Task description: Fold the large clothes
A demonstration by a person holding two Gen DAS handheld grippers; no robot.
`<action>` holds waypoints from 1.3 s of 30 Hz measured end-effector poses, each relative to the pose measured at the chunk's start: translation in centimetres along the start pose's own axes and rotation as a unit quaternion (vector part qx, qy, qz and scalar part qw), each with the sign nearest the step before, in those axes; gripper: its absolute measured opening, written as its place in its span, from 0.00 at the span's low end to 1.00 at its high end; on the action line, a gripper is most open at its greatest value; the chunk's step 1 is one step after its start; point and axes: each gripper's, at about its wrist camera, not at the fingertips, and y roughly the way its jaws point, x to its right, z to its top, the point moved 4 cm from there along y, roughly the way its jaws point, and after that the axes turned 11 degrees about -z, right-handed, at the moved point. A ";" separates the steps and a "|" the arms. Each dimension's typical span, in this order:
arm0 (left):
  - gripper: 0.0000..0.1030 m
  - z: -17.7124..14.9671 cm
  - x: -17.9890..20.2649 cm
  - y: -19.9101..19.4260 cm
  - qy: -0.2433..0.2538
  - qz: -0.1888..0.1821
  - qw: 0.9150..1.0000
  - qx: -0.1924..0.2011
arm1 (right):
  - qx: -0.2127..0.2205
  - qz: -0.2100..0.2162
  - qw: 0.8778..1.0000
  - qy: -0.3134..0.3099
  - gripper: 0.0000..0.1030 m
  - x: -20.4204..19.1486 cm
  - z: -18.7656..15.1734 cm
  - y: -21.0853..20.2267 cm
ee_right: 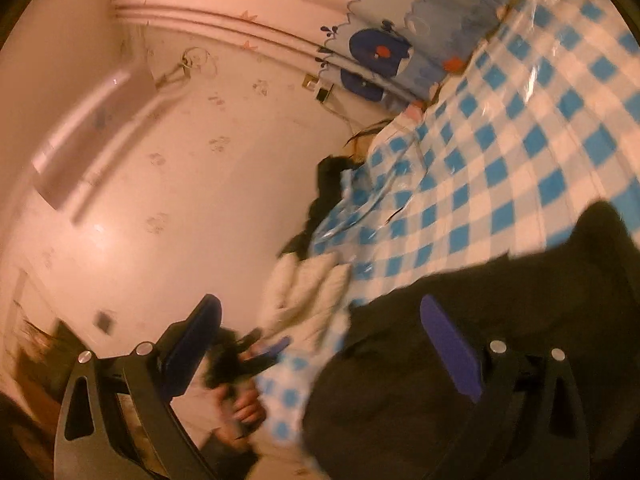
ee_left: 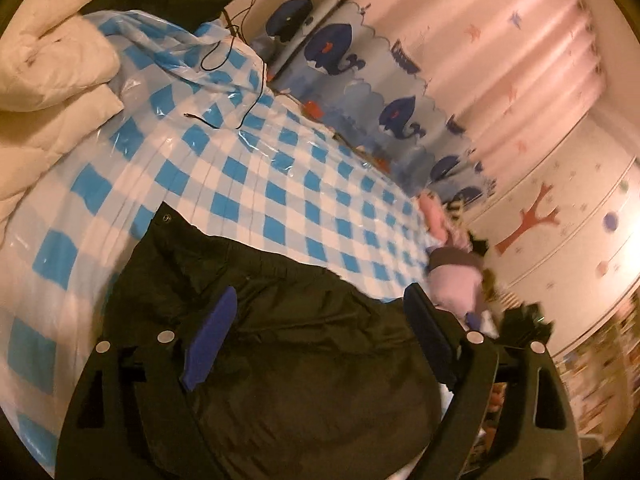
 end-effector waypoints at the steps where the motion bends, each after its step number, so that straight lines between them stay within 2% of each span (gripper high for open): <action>1: 0.79 -0.1 -0.3 0.7 0.000 0.007 1.000 -0.001 | 0.001 -0.012 1.000 -0.008 0.93 0.2 0.1 1.1; 4: 0.79 -0.4 -2.1 3.6 -0.013 0.030 0.999 0.001 | -0.003 -0.076 0.996 -0.040 0.93 1.1 0.1 4.1; 8: 0.79 -0.7 -5.1 6.9 -0.023 0.081 0.996 -0.007 | -0.019 -0.150 0.986 -0.071 0.93 3.2 -0.2 7.4; 11: 0.79 -1.5 -7.8 9.0 -0.036 0.121 0.992 -0.022 | -0.050 -0.207 0.975 -0.057 0.93 6.9 -1.1 9.7; 13: 0.79 -2.2 -10.0 10.3 -0.056 0.148 0.987 -0.038 | -0.086 -0.258 0.962 -0.037 0.93 10.7 -2.2 11.3; 15: 0.79 -2.9 -11.4 11.6 -0.065 0.155 0.984 -0.061 | -0.099 -0.251 0.963 -0.003 0.93 12.9 -2.8 12.0; 17: 0.79 -3.2 -11.8 12.2 -0.060 0.175 0.980 -0.077 | -0.098 -0.259 0.961 -0.002 0.93 13.1 -2.6 12.0; 19: 0.79 -3.0 -11.0 11.9 -0.047 0.189 0.978 -0.079 | -0.087 -0.272 0.958 -0.033 0.93 11.7 -2.3 11.2; 21: 0.79 -2.5 -9.3 10.6 -0.030 0.174 0.983 -0.053 | -0.063 -0.276 0.956 -0.081 0.93 9.4 -2.1 9.7; 23: 0.79 -2.0 -7.0 9.3 0.003 0.158 0.987 -0.026 | -0.033 -0.306 0.942 -0.136 0.93 7.3 -1.8 7.8; 25: 0.79 -1.6 -5.6 9.0 0.042 0.168 0.985 -0.011 | -0.016 -0.337 0.928 -0.160 0.93 6.9 -1.3 6.7; 26: 0.79 -1.4 -5.3 9.4 0.053 0.177 0.983 -0.012 | -0.013 -0.360 0.918 -0.165 0.93 7.3 -1.1 6.4; 29: 0.79 -1.9 -6.9 11.3 0.047 0.198 0.978 -0.033 | -0.027 -0.398 0.904 -0.155 0.93 10.6 -1.5 6.7; 30: 0.79 -2.5 -8.0 11.8 0.034 0.202 0.978 -0.040 | -0.036 -0.406 0.902 -0.143 0.93 12.7 -2.2 6.9; 31: 0.79 -2.9 -8.8 12.1 0.019 0.199 0.979 -0.043 | -0.041 -0.394 0.910 -0.121 0.93 14.0 -2.6 7.1; 32: 0.79 -3.4 -10.1 12.4 -0.009 0.182 0.982 -0.040 | -0.040 -0.382 0.918 -0.102 0.93 14.9 -2.9 7.0; 33: 0.79 -3.7 -10.6 12.5 -0.014 0.180 0.983 -0.036 | -0.032 -0.370 0.924 -0.086 0.93 15.4 -3.0 6.8; 36: 0.79 -4.0 -10.5 12.9 -0.001 0.198 0.979 -0.042 | -0.034 -0.369 0.924 -0.090 0.93 14.9 -2.9 6.6; 39: 0.79 -3.7 -8.6 11.5 0.026 0.201 0.979 -0.027 | 0.001 -0.369 0.920 -0.129 0.93 12.5 -2.6 4.7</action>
